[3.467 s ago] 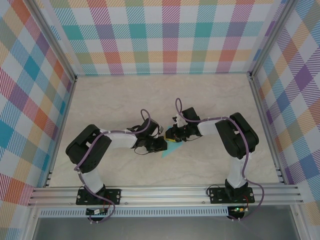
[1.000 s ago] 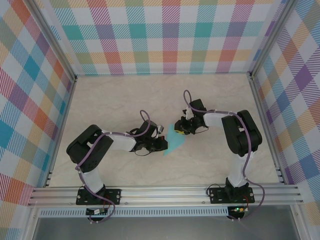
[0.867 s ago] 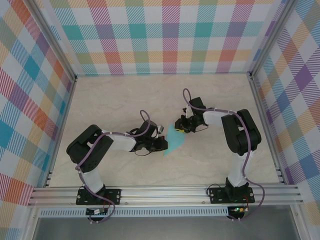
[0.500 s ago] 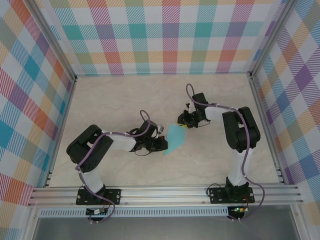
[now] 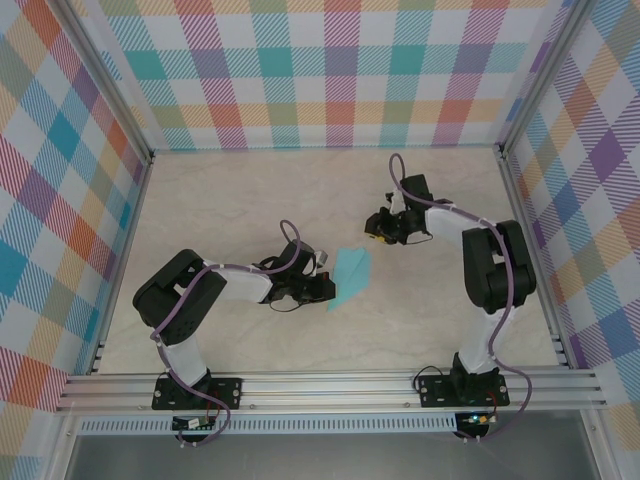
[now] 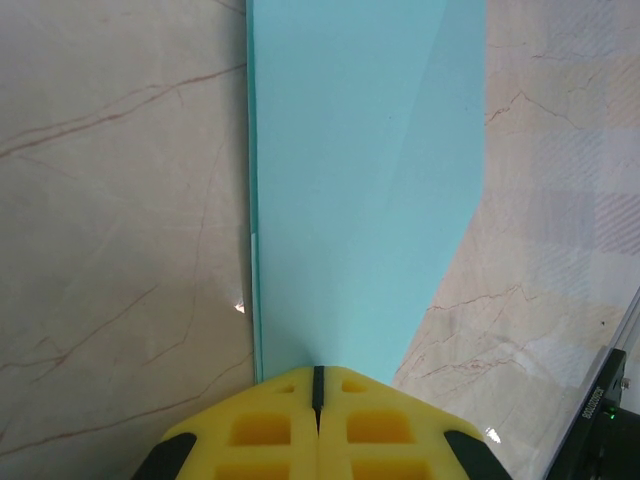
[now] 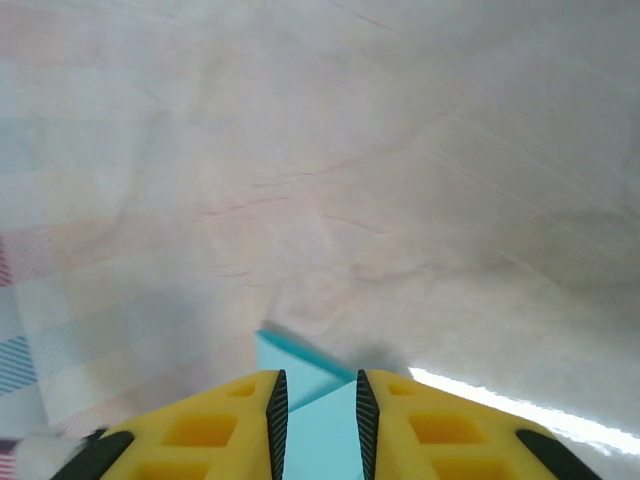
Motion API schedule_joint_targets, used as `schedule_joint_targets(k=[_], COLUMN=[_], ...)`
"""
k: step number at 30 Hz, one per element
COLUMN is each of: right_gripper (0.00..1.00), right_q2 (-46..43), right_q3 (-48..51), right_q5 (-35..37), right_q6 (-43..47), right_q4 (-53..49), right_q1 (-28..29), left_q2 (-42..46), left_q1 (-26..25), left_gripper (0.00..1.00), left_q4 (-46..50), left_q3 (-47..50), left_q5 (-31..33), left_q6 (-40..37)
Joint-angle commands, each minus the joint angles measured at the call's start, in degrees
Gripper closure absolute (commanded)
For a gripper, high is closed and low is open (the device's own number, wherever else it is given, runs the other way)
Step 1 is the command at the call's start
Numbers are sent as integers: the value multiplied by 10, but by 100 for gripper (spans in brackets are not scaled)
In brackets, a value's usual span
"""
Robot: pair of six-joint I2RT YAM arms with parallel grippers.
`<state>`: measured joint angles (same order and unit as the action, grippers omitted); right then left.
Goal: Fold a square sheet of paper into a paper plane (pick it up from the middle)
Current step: Fourth fold the wing at the center of the table.
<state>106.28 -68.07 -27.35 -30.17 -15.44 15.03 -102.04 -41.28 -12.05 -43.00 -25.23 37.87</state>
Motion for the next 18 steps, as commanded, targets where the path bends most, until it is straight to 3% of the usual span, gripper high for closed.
schedule_joint_targets(k=[1,7,18], right_gripper=[72,75,84], right_q2=[-40,-41,-26], right_q3=[40,104,167], right_q5=[-58,-88,-46], right_q6=[-13,-38,-58], right_q4=[33,79,115], right_q1=[7,58,148], left_q2=[-49,-49,-53], left_q1=[-7,-7,-7], left_gripper=[100,100,100], left_q4=[172,175,177], left_q3=[36,29,22], left_q5=[65,63,63], left_q6=[-18,-19,-16])
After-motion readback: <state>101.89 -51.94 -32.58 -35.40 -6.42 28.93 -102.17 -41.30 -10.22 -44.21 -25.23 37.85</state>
